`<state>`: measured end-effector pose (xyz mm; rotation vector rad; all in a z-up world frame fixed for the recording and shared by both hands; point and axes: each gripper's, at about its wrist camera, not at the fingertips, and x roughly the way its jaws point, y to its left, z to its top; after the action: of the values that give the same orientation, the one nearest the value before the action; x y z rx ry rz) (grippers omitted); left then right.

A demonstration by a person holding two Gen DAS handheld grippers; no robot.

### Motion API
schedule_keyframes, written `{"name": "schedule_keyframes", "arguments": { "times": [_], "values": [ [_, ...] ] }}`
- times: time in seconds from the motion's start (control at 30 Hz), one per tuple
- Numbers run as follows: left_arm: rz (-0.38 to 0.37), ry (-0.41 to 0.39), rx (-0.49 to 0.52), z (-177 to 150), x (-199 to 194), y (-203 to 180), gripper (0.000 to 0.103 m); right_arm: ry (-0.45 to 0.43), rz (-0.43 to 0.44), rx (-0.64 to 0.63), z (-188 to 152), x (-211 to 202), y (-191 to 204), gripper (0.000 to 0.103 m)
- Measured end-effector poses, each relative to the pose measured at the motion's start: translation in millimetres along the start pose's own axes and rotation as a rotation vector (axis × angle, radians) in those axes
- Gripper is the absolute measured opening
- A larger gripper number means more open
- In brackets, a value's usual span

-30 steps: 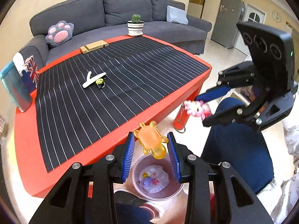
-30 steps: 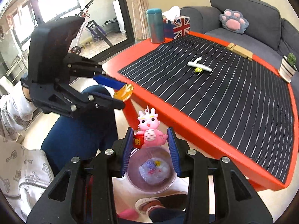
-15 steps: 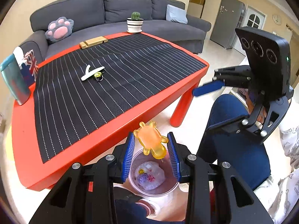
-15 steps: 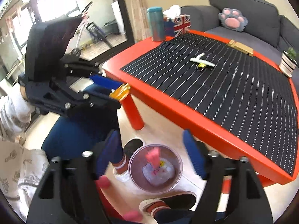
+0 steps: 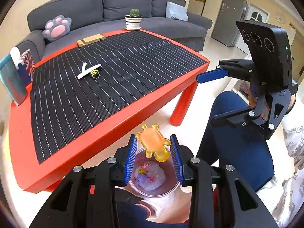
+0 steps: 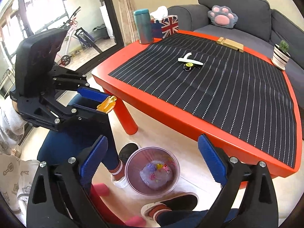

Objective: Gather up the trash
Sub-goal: 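Lower the orange turtle over the trash bin and open the left gripper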

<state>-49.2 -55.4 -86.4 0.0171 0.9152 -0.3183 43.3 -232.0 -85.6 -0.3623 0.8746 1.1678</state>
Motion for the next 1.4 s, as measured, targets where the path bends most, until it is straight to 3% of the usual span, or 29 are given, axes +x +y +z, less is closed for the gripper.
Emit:
{"name": "schedule_keyframes", "arguments": {
  "times": [0.93, 1.0, 1.07, 1.13, 1.4],
  "values": [
    [-0.042, 0.021, 0.044, 3, 12, -19, 0.037, -0.008, -0.092, 0.037, -9, -12, -10, 0.097],
    [-0.039, 0.014, 0.041, 3, 12, -18, 0.056, -0.012, -0.093, 0.041, -9, -13, -11, 0.097],
    [-0.034, -0.003, 0.029, 3, 12, -16, 0.082, -0.014, -0.094, 0.045, -10, -14, -12, 0.097],
    [-0.021, -0.017, 0.014, 4, 11, -13, 0.089, -0.013, -0.095, 0.047, -10, -14, -13, 0.097],
    [0.000, -0.011, -0.008, 4, 10, -9, 0.095, -0.010, -0.090, 0.051, -10, -13, -13, 0.097]
  ]
}}
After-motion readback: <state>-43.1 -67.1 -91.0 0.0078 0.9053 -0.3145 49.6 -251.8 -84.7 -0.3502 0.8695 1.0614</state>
